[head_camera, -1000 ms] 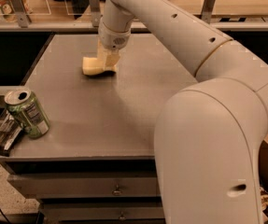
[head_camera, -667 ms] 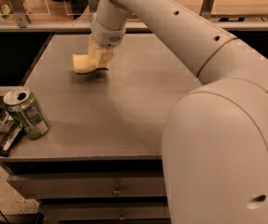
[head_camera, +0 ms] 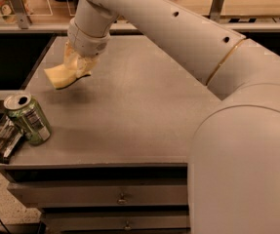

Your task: Move sponge near rxbar chocolate

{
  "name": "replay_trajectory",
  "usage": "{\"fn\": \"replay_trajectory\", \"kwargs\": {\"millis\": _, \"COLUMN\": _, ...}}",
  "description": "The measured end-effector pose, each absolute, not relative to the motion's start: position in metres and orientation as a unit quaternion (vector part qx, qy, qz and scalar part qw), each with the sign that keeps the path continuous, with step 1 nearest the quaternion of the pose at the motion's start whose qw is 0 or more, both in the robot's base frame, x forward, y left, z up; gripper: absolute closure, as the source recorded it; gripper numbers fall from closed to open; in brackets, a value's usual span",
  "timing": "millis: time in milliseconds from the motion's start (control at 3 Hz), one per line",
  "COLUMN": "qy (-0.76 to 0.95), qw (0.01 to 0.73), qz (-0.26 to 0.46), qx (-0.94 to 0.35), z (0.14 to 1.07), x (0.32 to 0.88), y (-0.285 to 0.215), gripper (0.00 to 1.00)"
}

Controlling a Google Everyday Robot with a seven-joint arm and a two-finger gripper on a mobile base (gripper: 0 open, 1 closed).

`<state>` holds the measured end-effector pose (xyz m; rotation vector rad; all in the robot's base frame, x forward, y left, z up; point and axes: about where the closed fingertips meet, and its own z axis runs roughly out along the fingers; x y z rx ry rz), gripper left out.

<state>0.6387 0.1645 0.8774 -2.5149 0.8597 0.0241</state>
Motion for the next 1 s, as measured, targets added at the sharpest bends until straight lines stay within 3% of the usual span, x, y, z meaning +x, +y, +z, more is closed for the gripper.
{"fn": "replay_trajectory", "kwargs": {"millis": 1000, "qy": 0.23, "qw": 0.265, "qz": 0.019, "qx": -0.936, "z": 0.865, "x": 0.622, "y": 0.201, "gripper": 1.0}}
